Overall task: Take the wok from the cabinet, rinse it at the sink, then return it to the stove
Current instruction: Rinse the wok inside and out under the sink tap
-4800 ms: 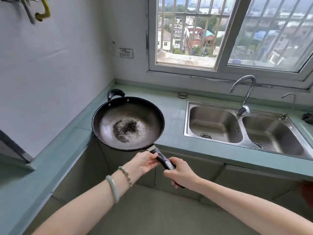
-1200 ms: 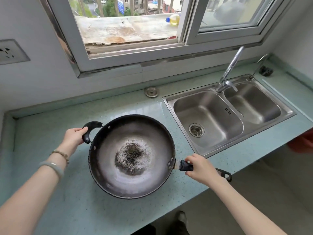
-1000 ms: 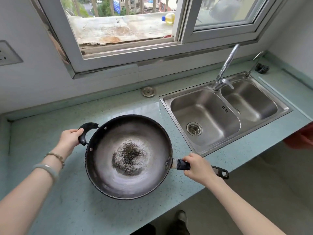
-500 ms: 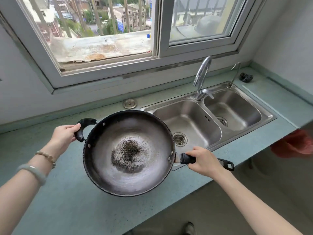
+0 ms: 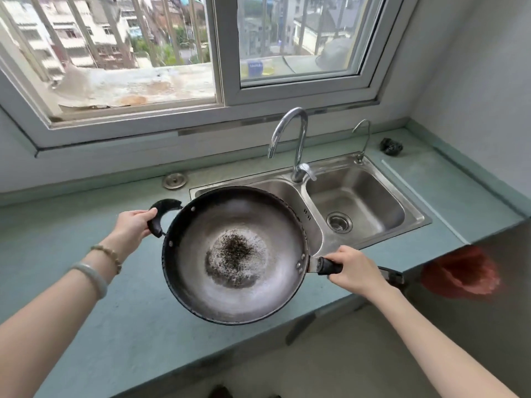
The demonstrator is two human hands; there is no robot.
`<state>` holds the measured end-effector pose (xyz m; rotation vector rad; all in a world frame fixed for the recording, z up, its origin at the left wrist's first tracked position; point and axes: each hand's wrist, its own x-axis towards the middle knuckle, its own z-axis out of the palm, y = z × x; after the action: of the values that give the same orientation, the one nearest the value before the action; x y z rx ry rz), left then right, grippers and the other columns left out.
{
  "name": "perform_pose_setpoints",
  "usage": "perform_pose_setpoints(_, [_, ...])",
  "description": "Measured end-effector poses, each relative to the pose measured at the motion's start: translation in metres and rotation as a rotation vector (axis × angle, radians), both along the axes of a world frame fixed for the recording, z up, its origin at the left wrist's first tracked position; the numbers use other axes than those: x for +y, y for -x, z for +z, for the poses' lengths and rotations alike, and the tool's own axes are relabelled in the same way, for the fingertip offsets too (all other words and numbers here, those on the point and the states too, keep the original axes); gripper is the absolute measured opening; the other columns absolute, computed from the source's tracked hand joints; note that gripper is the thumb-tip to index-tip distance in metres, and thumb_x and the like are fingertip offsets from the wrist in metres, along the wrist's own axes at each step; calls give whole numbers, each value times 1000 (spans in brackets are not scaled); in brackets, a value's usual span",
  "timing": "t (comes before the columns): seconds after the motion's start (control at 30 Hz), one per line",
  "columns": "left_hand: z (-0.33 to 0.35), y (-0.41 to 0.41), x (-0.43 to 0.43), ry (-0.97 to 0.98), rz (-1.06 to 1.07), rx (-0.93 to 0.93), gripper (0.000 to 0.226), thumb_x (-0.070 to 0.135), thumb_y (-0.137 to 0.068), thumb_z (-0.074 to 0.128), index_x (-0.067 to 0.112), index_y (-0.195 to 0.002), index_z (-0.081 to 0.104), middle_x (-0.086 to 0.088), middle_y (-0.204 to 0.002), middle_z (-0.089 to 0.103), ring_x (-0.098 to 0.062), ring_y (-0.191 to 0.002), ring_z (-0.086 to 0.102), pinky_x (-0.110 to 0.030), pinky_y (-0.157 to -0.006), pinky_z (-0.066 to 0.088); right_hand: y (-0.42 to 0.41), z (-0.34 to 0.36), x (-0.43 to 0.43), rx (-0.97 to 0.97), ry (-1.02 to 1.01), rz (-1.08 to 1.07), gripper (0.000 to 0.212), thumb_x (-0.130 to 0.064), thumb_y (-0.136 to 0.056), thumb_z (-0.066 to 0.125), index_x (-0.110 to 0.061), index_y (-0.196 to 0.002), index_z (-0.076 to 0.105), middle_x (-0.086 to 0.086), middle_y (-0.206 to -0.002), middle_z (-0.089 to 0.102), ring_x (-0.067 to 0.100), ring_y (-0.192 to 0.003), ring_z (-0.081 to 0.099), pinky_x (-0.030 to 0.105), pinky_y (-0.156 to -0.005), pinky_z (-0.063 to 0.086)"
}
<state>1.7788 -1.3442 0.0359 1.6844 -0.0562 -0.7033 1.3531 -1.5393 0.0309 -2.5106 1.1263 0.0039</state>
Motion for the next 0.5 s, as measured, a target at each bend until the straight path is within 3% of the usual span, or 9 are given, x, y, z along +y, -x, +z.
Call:
perform_pose_setpoints(0.13, [3, 9, -32, -15, -13, -12, 32, -1, -91, 56, -10, -122, 52, -11, -80, 56, -18, -63, 60, -25, -70, 49, 12, -6, -22, 18, -15, -23, 40, -25, -73, 65, -38, -111, 68, -5, -94, 57, 18, -93, 58, 27, -66, 38])
perform_pose_setpoints(0.27, [0, 5, -62, -14, 4, -12, 39, -7, -90, 53, -13, -128, 47, -19, -101, 57, -29, -89, 58, -32, -89, 45, 15, -14, -39, 1, -37, -41, 39, -24, -74, 65, -37, -110, 68, -3, -95, 58, 18, -90, 57, 27, -65, 37])
perform_pose_setpoints(0.37, [-8, 0, -83, -24, 3, -9, 40, -7, -90, 53, -12, -129, 47, -19, -103, 56, -28, -96, 56, -33, -87, 46, 12, -20, -54, 17, -59, -60, 37, -25, -73, 65, -37, -108, 68, -5, -93, 56, 18, -93, 58, 28, -68, 41])
perform_pose_setpoints(0.5, [-26, -13, -114, -68, -29, -26, 34, -6, -89, 55, -10, -122, 53, -14, -87, 59, -19, -72, 56, -19, -63, 56, 3, -33, -74, 27, -70, -88, 39, -25, -73, 66, -33, -111, 68, -6, -90, 52, 21, -97, 59, 28, -68, 39])
